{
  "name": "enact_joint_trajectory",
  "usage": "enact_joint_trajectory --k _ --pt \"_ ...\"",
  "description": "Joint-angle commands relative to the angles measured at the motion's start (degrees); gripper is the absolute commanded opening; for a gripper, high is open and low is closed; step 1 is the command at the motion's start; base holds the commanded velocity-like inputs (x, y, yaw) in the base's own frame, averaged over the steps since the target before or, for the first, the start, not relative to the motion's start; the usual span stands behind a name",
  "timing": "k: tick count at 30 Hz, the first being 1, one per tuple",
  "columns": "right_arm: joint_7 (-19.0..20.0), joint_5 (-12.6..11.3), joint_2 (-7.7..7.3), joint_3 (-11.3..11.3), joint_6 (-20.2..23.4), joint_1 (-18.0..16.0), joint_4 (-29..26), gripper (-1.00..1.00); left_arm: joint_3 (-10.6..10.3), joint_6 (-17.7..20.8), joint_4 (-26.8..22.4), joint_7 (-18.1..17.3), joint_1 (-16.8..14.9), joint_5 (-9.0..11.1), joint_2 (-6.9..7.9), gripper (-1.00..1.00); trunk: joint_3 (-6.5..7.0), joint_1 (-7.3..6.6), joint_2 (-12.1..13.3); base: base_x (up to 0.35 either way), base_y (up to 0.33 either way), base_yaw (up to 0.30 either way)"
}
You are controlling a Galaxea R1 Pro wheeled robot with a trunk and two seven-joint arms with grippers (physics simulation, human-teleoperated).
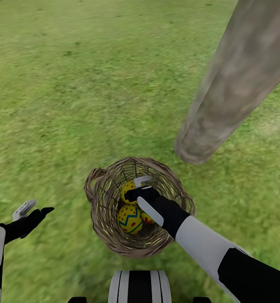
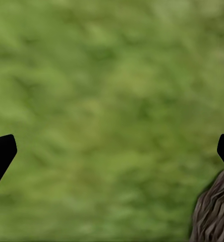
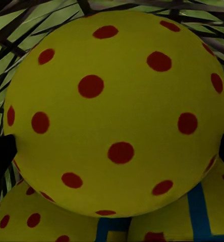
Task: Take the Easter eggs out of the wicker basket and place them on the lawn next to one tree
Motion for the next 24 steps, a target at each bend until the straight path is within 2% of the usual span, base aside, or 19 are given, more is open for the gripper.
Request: enact_joint_trajectory --k 1,10,11,19,24 --pt "-0.6 -0.5 0.00 0.1 0.1 0.0 0.0 1.00 0.1 0.3 0.0 0.1 0.0 0.2 0.00 1.00 -0.04 0.00 0.0 0.000 0.000 0.000" --pt "-0.5 -0.5 0.00 0.2 0.1 0.0 -0.1 1.00 0.1 0.3 0.0 0.1 0.0 0.2 0.00 1.00 -0.26 0.03 0.0 0.000 0.000 0.000" --pt "-0.5 -0.5 0.00 0.2 0.1 0.0 -0.1 -1.00 0.1 0.3 0.0 0.1 0.0 0.2 0.00 1.00 -0.26 0.03 0.0 0.000 0.000 0.000" --pt "-0.5 -0.5 0.00 0.1 0.2 0.0 -0.1 -1.00 0.0 0.3 0.0 0.1 0.0 0.2 0.00 1.00 -1.15 0.13 -0.1 0.000 0.000 0.000" --pt "-0.5 -0.5 0.00 0.1 0.2 0.0 -0.1 -1.00 0.0 0.3 0.0 0.1 0.0 0.2 -0.05 1.00 -1.15 0.13 -0.1 0.000 0.000 0.000"
